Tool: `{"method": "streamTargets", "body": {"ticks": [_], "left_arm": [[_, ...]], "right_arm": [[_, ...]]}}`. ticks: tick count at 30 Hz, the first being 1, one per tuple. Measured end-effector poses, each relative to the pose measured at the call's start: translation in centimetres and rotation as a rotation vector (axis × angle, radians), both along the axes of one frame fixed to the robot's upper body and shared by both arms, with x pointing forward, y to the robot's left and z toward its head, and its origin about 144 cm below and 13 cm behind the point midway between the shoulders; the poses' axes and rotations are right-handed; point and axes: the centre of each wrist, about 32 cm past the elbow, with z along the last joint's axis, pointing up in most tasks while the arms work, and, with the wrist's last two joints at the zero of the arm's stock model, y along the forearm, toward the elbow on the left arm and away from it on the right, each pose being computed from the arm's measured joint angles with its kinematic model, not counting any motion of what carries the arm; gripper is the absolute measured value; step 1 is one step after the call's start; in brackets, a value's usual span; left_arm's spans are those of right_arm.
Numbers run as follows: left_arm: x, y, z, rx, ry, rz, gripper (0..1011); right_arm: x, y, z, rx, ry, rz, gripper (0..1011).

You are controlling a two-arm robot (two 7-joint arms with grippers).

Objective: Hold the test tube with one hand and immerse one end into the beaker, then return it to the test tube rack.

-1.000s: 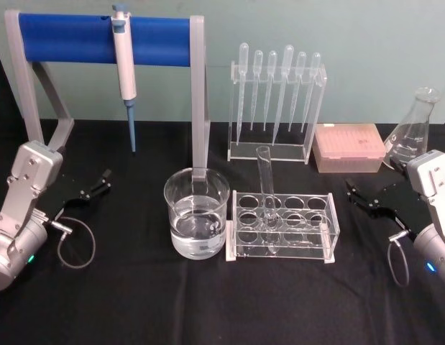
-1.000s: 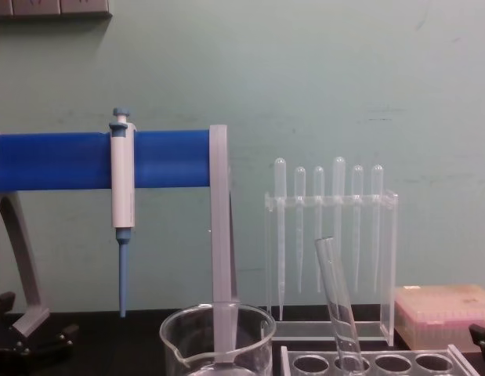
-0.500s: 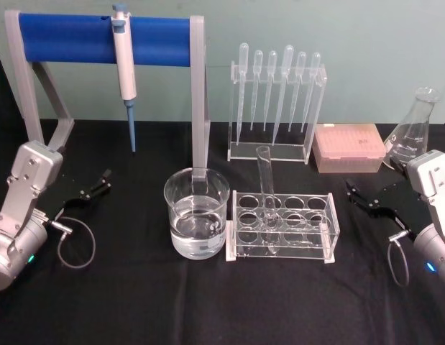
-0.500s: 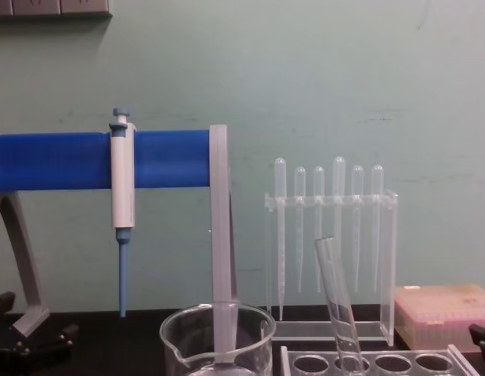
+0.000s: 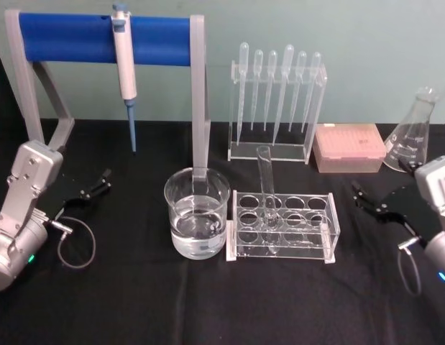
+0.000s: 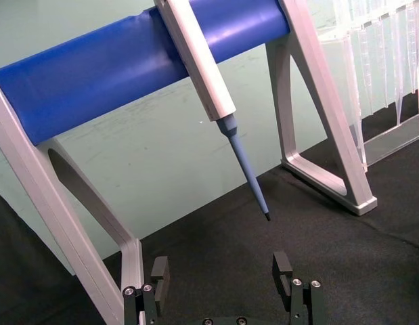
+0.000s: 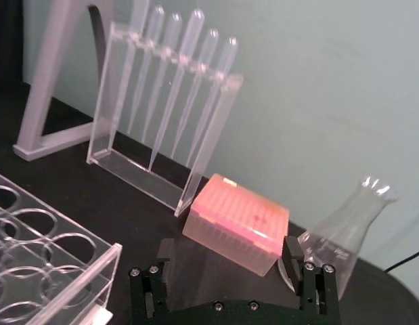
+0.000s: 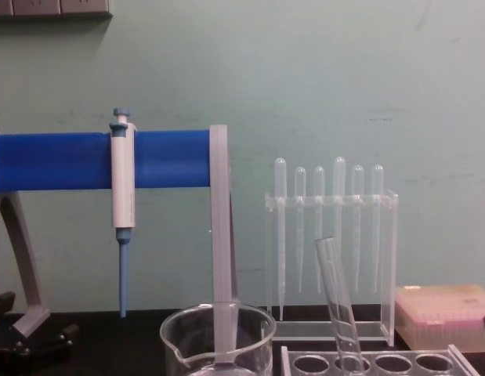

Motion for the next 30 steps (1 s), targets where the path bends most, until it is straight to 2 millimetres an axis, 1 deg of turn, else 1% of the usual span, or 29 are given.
{"method": "streamTargets", "body": {"ticks": [4, 5, 8, 12, 18, 23, 30], "left_arm": [[0.0, 0.0, 0.0, 0.000, 0.000, 0.000, 1000], [0.0, 0.0, 0.0, 0.000, 0.000, 0.000, 1000], [0.0, 0.0, 0.0, 0.000, 0.000, 0.000, 1000], [0.0, 0.0, 0.0, 0.000, 0.000, 0.000, 1000], [0.0, 0.0, 0.0, 0.000, 0.000, 0.000, 1000], [0.0, 0.0, 0.0, 0.000, 0.000, 0.000, 1000], [0.0, 0.0, 0.0, 0.000, 0.000, 0.000, 1000]], "right_arm": [[-1.4, 0.4, 1.6, -0.005, -0.014, 0.045, 1002], [-1.4, 0.4, 1.6, -0.005, -0.014, 0.045, 1002], [-1.7, 0.8, 2.4, 0.036, 0.009, 0.120, 1002], [-1.3, 1.9, 3.2, 0.123, 0.074, 0.263, 1000], [-0.4, 3.9, 3.9, 0.186, 0.147, 0.414, 1002], [0.6, 5.4, 3.9, 0.210, 0.191, 0.473, 1002], [1.8, 6.6, 3.9, 0.201, 0.224, 0.487, 1002]]}}
